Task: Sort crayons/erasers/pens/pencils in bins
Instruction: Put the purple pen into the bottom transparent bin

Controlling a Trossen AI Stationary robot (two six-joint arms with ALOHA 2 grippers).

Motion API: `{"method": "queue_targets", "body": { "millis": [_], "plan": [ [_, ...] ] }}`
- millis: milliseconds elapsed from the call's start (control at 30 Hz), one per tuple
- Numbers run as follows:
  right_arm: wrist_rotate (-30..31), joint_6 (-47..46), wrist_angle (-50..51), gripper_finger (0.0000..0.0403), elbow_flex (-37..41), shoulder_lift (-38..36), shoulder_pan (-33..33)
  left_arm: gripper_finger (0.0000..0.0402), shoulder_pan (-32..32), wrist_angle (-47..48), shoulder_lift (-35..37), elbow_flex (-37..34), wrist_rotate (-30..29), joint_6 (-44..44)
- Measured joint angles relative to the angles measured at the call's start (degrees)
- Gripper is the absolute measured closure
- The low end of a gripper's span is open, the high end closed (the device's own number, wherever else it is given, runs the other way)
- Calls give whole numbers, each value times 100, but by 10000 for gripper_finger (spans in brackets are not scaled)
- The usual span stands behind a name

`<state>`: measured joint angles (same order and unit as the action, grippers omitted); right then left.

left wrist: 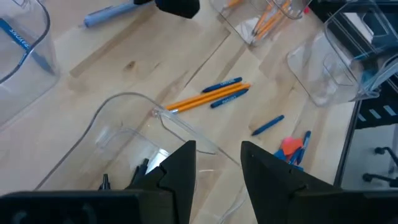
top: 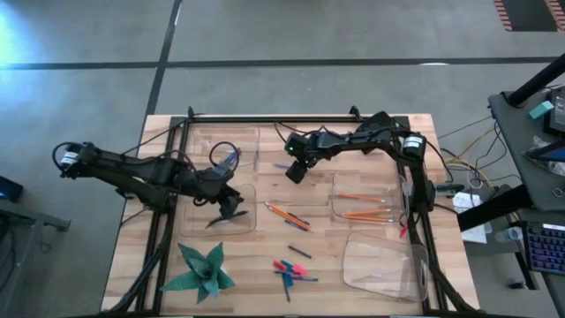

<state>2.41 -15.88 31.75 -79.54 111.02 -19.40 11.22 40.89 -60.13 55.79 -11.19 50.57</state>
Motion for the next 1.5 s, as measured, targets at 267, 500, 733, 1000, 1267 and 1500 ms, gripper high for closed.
{"method": "queue_targets", "body": {
  "millis": [267, 500, 733, 1000, 1267, 1500],
  "plan": [
    [55, -7, -134, 298, 363, -22, 93, 288, 2, -20, -57, -4, -35, -23],
    [55, -2, -143, 379, 456, -24, 103, 288, 2, -16, -39, -13, -176, -35],
    [83, -20, -113, 381, 473, -126, 190, 288, 2, -14, -46, -13, -270, -34],
    [14, -229, 33, 383, 494, -899, 393, 288, 4, -13, -46, -13, -270, -31],
    [39, -711, 291, 384, 490, -1910, 1090, 288, 4, -16, -46, -13, -394, -34],
    [46, -1392, 952, 380, 490, -2841, 2290, 288, 4, -59, -57, -20, -417, -33]
  ]
}}
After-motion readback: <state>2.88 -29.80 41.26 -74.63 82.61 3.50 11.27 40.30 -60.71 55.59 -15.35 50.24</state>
